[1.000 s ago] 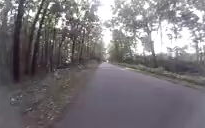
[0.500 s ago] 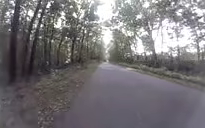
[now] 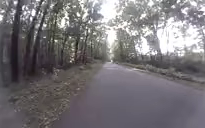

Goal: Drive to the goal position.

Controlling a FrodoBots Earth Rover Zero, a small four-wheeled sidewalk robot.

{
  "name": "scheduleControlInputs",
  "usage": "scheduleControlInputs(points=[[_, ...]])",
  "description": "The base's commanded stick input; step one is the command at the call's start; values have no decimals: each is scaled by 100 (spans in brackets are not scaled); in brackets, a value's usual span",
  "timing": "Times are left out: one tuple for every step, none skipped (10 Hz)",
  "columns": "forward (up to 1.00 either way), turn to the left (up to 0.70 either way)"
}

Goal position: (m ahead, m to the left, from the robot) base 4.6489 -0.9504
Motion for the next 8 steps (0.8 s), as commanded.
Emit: scheduleControlInputs(points=[[70, -1], [70, -1], [70, -1], [70, -1], [70, -1], [70, -1], [70, -3], [70, -23]])
